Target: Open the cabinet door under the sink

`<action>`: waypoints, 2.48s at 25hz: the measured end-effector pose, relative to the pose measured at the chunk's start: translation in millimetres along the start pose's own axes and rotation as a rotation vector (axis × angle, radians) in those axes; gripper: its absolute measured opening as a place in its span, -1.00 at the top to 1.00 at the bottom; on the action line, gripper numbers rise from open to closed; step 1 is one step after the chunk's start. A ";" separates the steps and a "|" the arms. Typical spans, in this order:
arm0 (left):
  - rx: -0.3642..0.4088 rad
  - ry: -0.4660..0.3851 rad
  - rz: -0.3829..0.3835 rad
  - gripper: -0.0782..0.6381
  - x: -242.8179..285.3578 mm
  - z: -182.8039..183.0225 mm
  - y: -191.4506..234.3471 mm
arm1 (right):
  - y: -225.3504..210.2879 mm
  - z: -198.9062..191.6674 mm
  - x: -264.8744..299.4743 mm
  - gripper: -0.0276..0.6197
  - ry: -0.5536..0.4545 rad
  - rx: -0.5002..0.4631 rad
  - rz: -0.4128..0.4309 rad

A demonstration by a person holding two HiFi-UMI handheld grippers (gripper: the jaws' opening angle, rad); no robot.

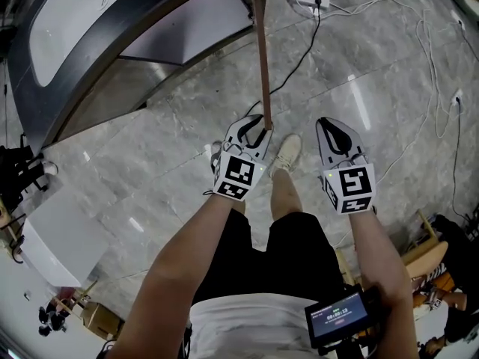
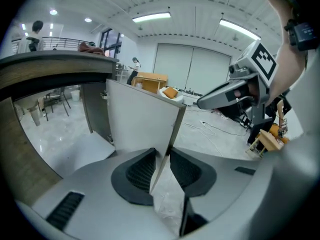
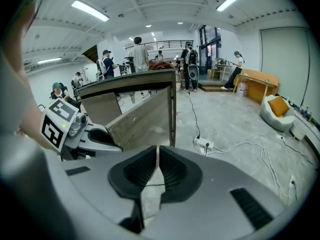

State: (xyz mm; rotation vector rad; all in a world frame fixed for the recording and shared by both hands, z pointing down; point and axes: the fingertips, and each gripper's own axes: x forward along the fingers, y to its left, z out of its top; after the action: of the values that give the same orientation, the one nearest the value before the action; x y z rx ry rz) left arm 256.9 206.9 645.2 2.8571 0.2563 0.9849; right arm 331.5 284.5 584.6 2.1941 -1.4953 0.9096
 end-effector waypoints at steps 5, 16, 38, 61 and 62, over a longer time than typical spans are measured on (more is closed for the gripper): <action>0.023 0.015 -0.016 0.50 22.3 13.0 -23.2 | -17.7 -14.3 -10.0 0.82 0.014 0.019 -0.016; -0.006 0.017 -0.003 0.50 61.3 36.8 -50.2 | -66.5 -32.8 -24.3 0.82 0.027 0.061 -0.056; -0.047 0.013 0.049 0.52 120.0 79.3 -81.0 | -134.8 -77.4 -63.8 0.82 0.038 0.120 -0.116; 0.023 0.076 -0.053 0.52 99.2 78.0 -90.4 | -142.8 -57.0 -54.1 0.87 -0.047 0.175 -0.075; 0.032 0.082 -0.055 0.52 90.7 74.8 -88.7 | -140.9 -55.0 -51.7 0.87 -0.053 0.181 -0.077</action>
State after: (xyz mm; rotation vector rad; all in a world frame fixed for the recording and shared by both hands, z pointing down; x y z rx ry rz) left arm 362.6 307.8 627.2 2.8251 0.3586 1.0987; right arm 430.6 408.8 601.9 2.4039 -1.3893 1.0041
